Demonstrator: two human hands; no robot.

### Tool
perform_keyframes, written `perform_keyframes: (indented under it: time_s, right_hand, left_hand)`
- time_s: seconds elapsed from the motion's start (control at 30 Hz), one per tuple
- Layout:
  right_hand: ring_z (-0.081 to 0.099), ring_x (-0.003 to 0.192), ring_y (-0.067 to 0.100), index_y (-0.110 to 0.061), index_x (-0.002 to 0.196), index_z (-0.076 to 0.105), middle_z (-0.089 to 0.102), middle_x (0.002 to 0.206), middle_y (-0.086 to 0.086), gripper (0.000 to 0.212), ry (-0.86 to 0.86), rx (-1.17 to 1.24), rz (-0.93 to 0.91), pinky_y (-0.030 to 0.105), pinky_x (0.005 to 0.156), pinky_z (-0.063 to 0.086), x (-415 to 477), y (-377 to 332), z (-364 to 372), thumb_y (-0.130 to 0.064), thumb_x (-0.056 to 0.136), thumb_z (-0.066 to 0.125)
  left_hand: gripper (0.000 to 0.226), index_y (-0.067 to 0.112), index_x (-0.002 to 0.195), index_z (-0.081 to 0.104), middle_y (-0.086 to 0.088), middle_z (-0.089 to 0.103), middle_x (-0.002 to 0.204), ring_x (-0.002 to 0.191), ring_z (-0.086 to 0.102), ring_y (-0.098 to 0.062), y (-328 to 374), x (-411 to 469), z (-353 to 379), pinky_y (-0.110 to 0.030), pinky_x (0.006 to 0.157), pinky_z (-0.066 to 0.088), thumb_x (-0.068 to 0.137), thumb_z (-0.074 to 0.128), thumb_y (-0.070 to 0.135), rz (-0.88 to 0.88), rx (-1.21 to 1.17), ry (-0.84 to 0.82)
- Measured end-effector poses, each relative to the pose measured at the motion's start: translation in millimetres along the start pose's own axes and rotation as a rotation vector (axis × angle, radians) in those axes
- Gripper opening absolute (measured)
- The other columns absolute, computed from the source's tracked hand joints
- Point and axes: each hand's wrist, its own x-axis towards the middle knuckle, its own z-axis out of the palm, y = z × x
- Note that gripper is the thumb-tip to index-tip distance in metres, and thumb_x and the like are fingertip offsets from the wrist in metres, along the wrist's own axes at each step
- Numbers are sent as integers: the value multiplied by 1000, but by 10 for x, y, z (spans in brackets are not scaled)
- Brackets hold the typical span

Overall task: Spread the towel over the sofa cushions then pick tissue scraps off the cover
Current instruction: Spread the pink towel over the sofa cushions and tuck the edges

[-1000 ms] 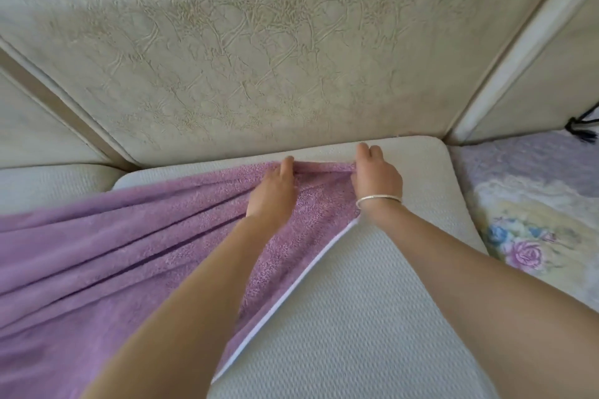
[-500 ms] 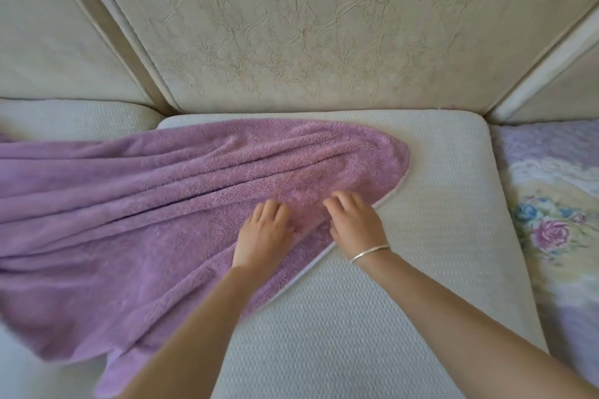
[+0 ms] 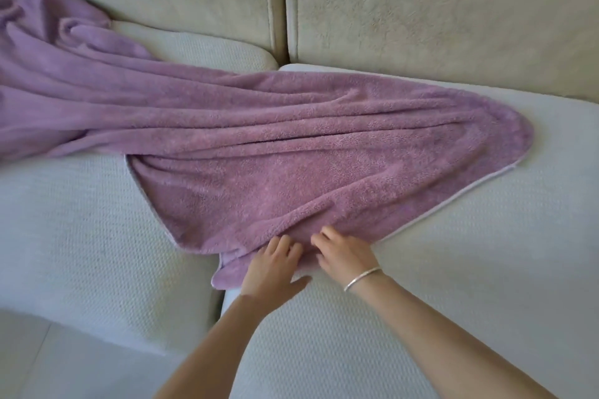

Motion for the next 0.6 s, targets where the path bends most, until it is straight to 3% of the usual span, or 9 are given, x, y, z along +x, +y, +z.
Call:
perform_keyframes:
  time_s: [0.07,0.13,0.27,0.37,0.47,0.53,0.6]
  right_hand:
    - [62,103,31,-15,119,46,45,126,7,26,-35,-7,-21,42,74,50,-15,-154,121,-18,94,41]
    - [58,107,28,-14,119,45,43,127,7,27,-39,-11,-7,41,76,50,-28,-237,223,-16,93,41]
    - [54,111,25,-13,119,46,46,123,10,27,46,-26,56,37,77,48,-6,-317,281,-14,96,32]
    - [58,108,27,-12,117,48,49,120,10,28,74,-47,91,39,77,49,23,-359,276,-14,97,29]
    - [64,102,32,-14,121,45,53,119,10,29,76,-71,99,41,75,51,2,-354,281,-10,97,29]
    - [64,103,33,-15,124,43,54,120,10,31,65,-67,90,41,76,51,-74,-298,287,-9,96,31]
    - [63,103,33,-15,123,46,55,120,9,30,56,-68,107,41,76,50,-234,-192,280,-15,95,36]
  left_hand:
    - [38,14,83,66,-1,65,80,74,64,-20,-86,-132,10,-25,58,54,56,83,35,72,51,30]
    - [32,16,65,67,4,62,61,54,61,-14,-162,-177,48,-20,44,50,43,89,23,60,95,127]
    - [32,17,57,65,5,59,52,47,59,-10,-243,-214,77,-17,37,41,38,90,16,28,127,190]
    - [28,14,66,65,1,62,58,54,62,-16,-248,-235,93,-19,41,42,48,85,6,-3,29,204]
    - [13,7,100,56,-7,63,97,92,59,-25,-247,-243,171,-33,70,45,89,52,8,-66,-105,107]
    - [17,6,104,52,-9,62,105,96,58,-29,-162,-275,222,-39,73,44,95,41,15,-130,-284,71]
    - [19,5,102,53,-12,64,103,93,60,-31,66,-339,261,-38,71,45,95,42,18,-184,-451,42]
